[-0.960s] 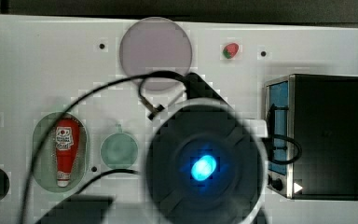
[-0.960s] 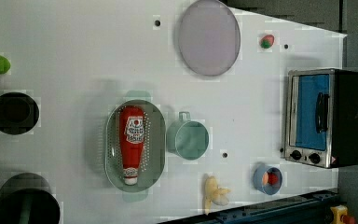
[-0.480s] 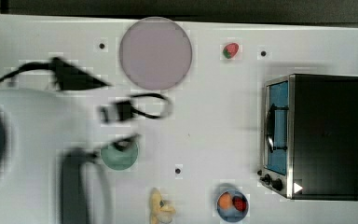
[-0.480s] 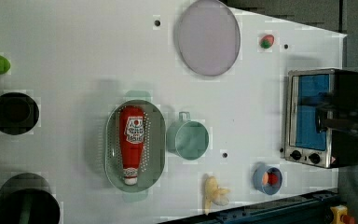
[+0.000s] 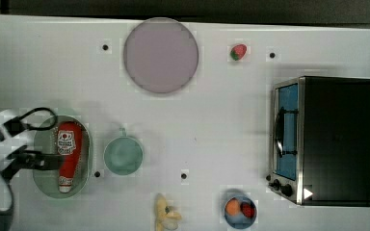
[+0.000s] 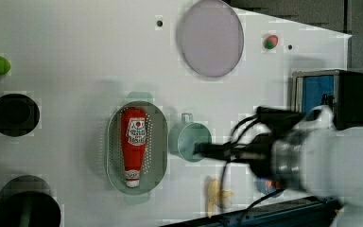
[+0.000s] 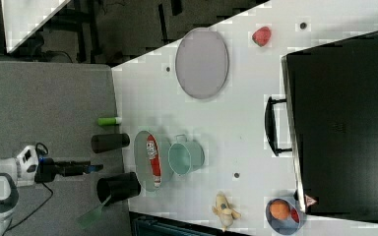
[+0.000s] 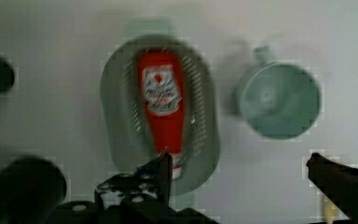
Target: Pick ketchup from strainer and place it on the table
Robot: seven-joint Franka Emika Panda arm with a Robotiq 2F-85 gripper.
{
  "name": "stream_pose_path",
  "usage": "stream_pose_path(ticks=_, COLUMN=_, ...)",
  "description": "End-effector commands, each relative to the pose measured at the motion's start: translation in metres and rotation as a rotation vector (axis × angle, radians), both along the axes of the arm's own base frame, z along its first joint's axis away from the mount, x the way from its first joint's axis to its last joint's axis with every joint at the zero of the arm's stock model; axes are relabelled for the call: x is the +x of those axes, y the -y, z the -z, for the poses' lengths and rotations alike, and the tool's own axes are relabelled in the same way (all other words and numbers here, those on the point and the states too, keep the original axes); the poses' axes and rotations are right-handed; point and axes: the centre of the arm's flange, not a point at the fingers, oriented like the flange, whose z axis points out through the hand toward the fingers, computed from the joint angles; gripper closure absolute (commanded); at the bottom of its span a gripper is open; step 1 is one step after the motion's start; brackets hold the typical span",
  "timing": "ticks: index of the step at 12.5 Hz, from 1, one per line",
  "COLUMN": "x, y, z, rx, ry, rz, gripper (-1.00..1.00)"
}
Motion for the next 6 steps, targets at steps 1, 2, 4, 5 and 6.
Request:
stream_pose_path(ticks=1, x=-0.003, y=-0.018, z=0.018, rx=0.025, ry=0.002, rz=0.012, gripper=-1.0)
stream_pose_path(ticks=2, x=-0.005, y=-0.025, z=0.036, rx=0.033, ry=-0.014, rz=-0.004, gripper=-1.0)
stream_pose_path(ticks=4, x=-0.007, y=-0.033, z=0.072, rx=0.045, ry=-0.015, rz=-0.035, gripper=-1.0)
stream_pose_path(ticks=5, x=-0.008, y=-0.035, z=0.089, rx=0.048, ry=-0.001, rz=-0.054, gripper=-1.0)
stream_pose_path(ticks=6, x=-0.008, y=-0.036, z=0.105, rx=0.049, ry=0.018, rz=-0.073, gripper=-1.0)
